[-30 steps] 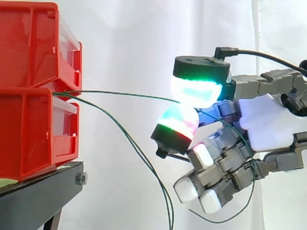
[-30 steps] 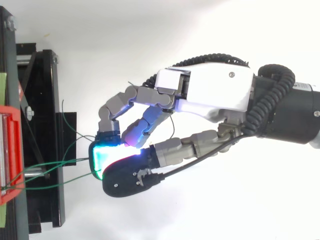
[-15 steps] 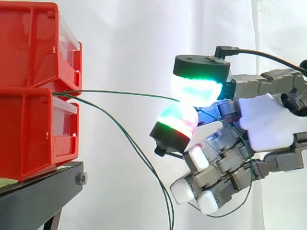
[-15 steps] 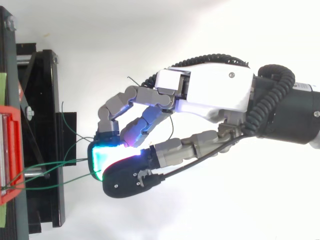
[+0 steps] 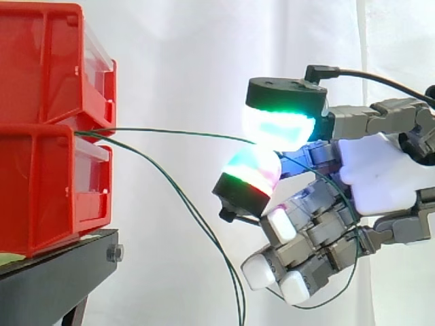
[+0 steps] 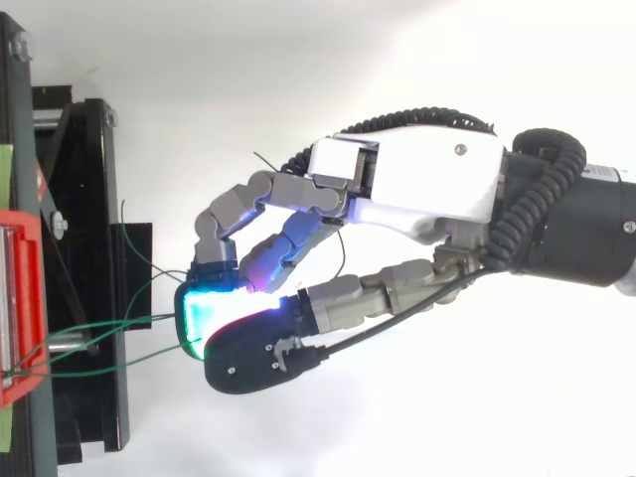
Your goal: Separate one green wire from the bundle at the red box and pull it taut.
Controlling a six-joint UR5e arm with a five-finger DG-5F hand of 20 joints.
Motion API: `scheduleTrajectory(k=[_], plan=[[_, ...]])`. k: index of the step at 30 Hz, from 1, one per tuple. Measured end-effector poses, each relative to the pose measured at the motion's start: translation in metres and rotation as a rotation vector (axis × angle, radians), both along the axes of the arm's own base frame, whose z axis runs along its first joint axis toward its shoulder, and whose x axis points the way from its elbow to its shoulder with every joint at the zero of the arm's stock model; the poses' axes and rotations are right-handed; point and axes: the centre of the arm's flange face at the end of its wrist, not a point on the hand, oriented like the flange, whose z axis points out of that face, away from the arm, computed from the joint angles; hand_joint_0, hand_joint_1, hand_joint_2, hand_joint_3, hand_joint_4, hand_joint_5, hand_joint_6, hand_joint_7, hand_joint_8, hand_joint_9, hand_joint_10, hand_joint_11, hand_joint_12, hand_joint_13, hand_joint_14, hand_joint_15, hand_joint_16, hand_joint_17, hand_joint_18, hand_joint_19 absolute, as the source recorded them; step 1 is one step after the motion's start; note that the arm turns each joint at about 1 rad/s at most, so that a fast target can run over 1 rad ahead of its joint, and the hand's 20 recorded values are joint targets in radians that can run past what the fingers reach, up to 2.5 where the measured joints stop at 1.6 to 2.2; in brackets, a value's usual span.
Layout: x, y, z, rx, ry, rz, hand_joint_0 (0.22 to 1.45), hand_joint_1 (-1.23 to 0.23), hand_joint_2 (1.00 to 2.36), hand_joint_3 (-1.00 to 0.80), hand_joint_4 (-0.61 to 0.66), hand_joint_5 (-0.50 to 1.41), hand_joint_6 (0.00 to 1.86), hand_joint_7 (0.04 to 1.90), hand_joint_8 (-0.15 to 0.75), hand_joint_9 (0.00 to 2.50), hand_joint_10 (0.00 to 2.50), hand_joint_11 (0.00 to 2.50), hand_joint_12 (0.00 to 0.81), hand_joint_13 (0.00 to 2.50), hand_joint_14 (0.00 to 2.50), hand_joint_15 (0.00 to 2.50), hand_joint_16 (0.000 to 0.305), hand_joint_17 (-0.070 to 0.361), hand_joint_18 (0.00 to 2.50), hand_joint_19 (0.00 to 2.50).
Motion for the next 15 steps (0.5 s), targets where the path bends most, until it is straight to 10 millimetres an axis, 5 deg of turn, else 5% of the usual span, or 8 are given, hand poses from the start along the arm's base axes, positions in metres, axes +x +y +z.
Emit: scheduleTrajectory(k=[15], plan=[[0.0000, 0.0000, 0.0001, 0.000, 0.000, 0.000, 0.60, -0.71, 1.02, -0.05, -0.06, -0.17, 0.90, 1.17, 0.287, 0.83, 0.01, 0.67, 0.349, 0.68, 0.01, 0.35, 0.049, 0.111, 0.69, 0.32]])
